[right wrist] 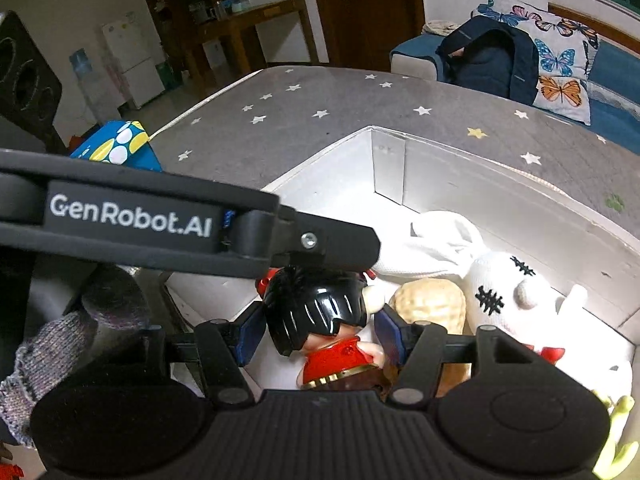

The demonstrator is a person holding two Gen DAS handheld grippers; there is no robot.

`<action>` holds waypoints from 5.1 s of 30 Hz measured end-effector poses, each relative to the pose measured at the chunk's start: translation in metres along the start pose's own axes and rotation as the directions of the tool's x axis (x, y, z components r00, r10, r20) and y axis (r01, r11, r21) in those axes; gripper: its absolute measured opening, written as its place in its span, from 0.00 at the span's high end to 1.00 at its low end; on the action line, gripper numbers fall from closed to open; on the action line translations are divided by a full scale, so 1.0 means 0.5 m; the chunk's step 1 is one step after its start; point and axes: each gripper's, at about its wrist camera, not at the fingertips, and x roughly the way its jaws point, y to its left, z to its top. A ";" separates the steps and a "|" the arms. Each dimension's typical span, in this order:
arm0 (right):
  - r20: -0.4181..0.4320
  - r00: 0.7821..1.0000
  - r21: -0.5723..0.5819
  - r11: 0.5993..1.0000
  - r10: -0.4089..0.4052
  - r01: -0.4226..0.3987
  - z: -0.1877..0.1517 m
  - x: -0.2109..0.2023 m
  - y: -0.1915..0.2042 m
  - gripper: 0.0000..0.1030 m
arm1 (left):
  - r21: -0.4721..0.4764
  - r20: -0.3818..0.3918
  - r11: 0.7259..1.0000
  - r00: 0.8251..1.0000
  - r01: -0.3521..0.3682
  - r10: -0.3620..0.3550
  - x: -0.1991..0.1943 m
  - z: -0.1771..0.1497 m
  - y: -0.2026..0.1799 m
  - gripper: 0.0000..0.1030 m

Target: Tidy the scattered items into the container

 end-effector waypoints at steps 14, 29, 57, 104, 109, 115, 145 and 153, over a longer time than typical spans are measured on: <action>0.016 1.000 0.011 1.000 -0.009 0.009 0.002 -0.004 -0.004 0.40 | 0.018 0.037 1.000 0.999 -0.019 0.018 -0.032 -0.007 -0.004 0.59; 0.061 0.998 -0.004 1.000 -0.026 0.026 -0.006 -0.036 0.010 0.35 | 0.078 0.100 0.992 0.991 -0.099 0.091 -0.091 -0.027 -0.038 0.59; 0.282 0.935 0.052 0.977 -0.213 0.206 -0.155 -0.208 0.075 0.14 | 0.163 0.160 0.958 0.964 -0.237 0.212 -0.181 -0.177 -0.111 0.59; 0.260 0.875 0.240 0.905 -0.409 0.352 -0.348 -0.237 0.114 0.00 | 0.157 0.184 0.920 0.926 -0.358 0.329 -0.191 -0.358 -0.142 0.59; 0.266 0.871 0.231 0.905 -0.413 0.358 -0.350 -0.243 0.120 0.00 | 0.167 0.186 0.916 0.924 -0.364 0.333 -0.191 -0.361 -0.151 0.59; 0.268 0.871 0.239 0.904 -0.412 0.355 -0.348 -0.246 0.113 0.00 | 0.186 0.193 0.909 0.921 -0.374 0.340 -0.186 -0.358 -0.162 0.59; 0.242 0.878 0.246 0.901 -0.414 0.358 -0.322 -0.218 0.085 0.00 | 0.212 0.173 0.902 0.923 -0.376 0.344 -0.147 -0.325 -0.162 0.59; 0.232 0.876 0.259 0.895 -0.422 0.362 -0.315 -0.205 0.064 0.00 | 0.217 0.162 0.900 0.923 -0.379 0.350 -0.132 -0.315 -0.159 0.59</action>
